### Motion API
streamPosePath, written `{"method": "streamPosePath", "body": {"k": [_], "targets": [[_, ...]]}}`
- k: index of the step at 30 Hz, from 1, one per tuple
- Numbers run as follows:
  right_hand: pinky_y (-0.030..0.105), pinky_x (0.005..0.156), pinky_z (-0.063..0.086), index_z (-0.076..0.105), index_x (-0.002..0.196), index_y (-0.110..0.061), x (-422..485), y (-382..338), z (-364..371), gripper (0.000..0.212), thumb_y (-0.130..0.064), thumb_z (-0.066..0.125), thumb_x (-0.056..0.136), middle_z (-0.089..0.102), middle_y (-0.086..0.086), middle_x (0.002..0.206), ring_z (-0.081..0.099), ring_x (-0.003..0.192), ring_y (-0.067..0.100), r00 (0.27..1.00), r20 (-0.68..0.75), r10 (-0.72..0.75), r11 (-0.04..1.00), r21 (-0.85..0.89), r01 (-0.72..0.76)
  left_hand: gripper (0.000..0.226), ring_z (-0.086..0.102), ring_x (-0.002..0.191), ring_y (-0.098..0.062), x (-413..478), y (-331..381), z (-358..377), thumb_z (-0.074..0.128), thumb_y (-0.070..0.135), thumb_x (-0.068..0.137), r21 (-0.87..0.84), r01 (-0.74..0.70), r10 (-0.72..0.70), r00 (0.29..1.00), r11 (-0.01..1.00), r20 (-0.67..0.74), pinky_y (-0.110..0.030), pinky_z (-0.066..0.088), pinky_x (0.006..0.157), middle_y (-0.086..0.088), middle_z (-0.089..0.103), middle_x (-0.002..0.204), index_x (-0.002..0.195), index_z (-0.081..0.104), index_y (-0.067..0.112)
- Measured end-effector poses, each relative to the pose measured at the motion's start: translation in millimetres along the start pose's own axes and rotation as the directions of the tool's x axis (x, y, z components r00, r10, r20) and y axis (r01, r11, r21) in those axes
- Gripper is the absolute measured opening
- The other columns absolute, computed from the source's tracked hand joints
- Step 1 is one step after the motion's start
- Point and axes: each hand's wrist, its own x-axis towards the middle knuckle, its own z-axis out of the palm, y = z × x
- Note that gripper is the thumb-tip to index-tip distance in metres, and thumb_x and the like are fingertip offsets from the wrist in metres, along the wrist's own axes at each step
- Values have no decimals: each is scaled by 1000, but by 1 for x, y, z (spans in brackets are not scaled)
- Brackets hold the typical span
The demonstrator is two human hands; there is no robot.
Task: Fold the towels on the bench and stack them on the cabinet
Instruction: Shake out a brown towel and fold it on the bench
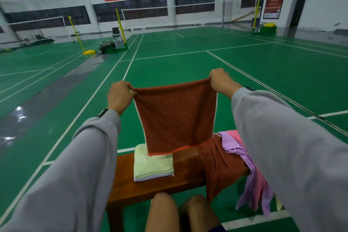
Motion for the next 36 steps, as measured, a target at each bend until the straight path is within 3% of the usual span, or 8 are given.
{"method": "streamPosePath", "body": {"k": [5, 10, 15, 19, 26, 30, 36], "targets": [[42, 70, 50, 55, 83, -7, -3, -1, 0, 19, 10, 49, 88, 57, 17, 86, 60, 79, 36, 991, -4, -136, 969, -207, 132, 6, 65, 85, -32, 4, 1, 3, 78, 14, 83, 46, -3, 2, 1000, 999, 15, -45, 58, 77, -7, 71, 87, 83, 74, 18], [40, 69, 45, 64, 95, -1, -3, 2, 1, 19, 10, 50, 87, 64, 22, 99, 65, 90, 42, 987, -39, -158, 936, -324, 137, 21, 64, 78, -30, 4, 1, 12, 73, -3, 76, 15, -6, 6, 1000, 1000, 16, -41, 55, 71, -7, 68, 77, 70, 66, 17], [38, 70, 42, 66, 104, -8, -4, 9, 0, 26, 7, 53, 88, 67, 17, 106, 67, 98, 39, 993, -40, -112, 899, -431, 84, 27, 60, 75, -30, 1, 14, 28, 64, -10, 74, 17, -37, 37, 999, 999, 24, -35, 42, 64, -7, 62, 70, 65, 58, 15], [37, 72, 41, 63, 110, -9, -5, 24, 9, 25, 4, 53, 91, 67, 14, 110, 67, 101, 37, 998, -31, -54, 909, -416, 37, 26, 57, 75, -30, -2, 32, 45, 58, -10, 76, 39, -47, 46, 999, 998, 24, -37, 41, 65, -8, 61, 75, 70, 55, 14], [39, 70, 44, 64, 101, -7, 1, 62, 21, 20, 5, 51, 92, 67, 15, 102, 66, 93, 37, 999, -32, 0, 927, -374, -12, 23, 57, 78, -30, 8, 50, 81, 52, -8, 77, -25, -57, 58, 998, 998, 35, -37, 39, 63, -8, 61, 83, 82, 55, 14], [40, 69, 45, 63, 99, -6, 14, 69, 21, 20, 6, 48, 93, 66, 17, 100, 65, 90, 38, 996, -91, -1, 933, -357, -32, 33, 63, 93, -31, 23, 59, 99, 57, -6, 82, 30, -119, 117, 992, 992, 56, -40, 48, 74, -8, 66, 103, 105, 69, 15], [40, 69, 43, 65, 97, -2, 33, 80, 6, 21, 7, 46, 94, 67, 22, 99, 65, 88, 41, 981, -194, -6, 944, -323, -58, 19, 58, 87, -29, 45, 77, 107, 59, 2, 93, 59, -129, 130, 991, 990, -18, -42, 51, 76, -8, 57, 102, 95, 75, 11]]}}
